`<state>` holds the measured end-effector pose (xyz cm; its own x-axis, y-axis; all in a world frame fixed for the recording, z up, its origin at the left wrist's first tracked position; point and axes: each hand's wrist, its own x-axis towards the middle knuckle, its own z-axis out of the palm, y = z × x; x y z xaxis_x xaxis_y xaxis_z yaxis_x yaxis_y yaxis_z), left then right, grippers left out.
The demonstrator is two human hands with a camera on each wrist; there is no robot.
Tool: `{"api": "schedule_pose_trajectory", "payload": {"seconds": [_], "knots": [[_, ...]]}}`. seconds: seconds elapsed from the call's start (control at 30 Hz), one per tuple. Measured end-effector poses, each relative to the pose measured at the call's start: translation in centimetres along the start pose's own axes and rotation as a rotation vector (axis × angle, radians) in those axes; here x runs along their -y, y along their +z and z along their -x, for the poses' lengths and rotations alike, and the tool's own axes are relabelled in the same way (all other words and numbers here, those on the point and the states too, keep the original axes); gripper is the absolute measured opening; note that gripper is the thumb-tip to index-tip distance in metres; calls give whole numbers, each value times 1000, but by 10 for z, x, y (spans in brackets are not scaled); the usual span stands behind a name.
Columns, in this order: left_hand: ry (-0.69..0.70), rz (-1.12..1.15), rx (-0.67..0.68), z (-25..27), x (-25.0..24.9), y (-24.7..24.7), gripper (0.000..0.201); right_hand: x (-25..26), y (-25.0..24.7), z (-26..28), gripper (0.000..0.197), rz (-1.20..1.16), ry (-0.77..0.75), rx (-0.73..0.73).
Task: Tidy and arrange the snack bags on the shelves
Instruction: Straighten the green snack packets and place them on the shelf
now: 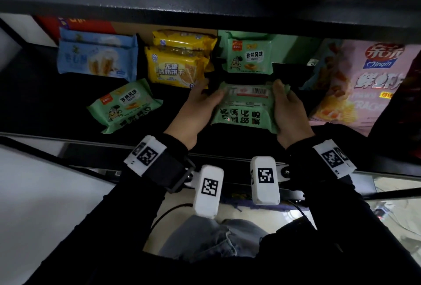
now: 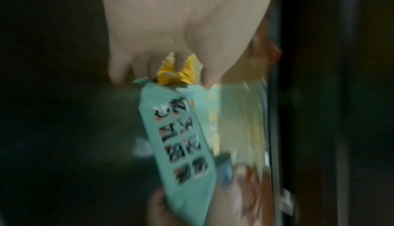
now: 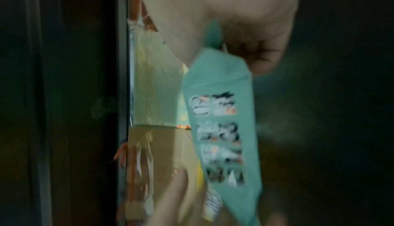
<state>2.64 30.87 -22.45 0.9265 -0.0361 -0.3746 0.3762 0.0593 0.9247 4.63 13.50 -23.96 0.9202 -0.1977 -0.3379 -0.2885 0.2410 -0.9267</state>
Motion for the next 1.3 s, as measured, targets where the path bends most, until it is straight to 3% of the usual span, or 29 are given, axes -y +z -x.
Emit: {"api": "schedule_pose_trajectory", "payload": {"seconds": [0.13, 0.27, 0.43, 0.5, 0.57, 0.67, 0.77, 0.87, 1.03, 1.13, 1.3], "knots": [[124, -161, 107, 6, 6, 8, 54, -1, 3, 3, 26, -16, -104, 20], [237, -488, 49, 9, 0, 14, 59, 2, 10, 8, 21, 62, -206, 7], [221, -451, 125, 15, -2, 25, 93, 6, 33, 24, 32, -161, -202, 220], [195, -283, 126, 18, -2, 23, 91, 6, 39, 28, 39, -213, -117, 383], [166, -40, 77, 20, -4, 14, 77, 9, 38, 28, 42, -253, -22, 528], [137, 215, 86, 18, -6, -6, 40, 11, 33, 24, 35, -27, -127, 516], [9, 430, 146, 17, 0, -25, 34, 4, 30, 19, 27, 157, -175, 475], [-7, 371, 78, 19, 7, -36, 29, -7, 29, 15, 23, 209, -62, 438], [91, 288, -117, 25, 12, -50, 27, -20, 36, 14, 28, 206, -25, 393], [151, 336, -213, 31, 13, -60, 17, -24, 51, 15, 27, 158, 6, 417], [240, 520, -243, 37, 17, -79, 16, -32, 71, 19, 22, 136, 72, 484]]}}
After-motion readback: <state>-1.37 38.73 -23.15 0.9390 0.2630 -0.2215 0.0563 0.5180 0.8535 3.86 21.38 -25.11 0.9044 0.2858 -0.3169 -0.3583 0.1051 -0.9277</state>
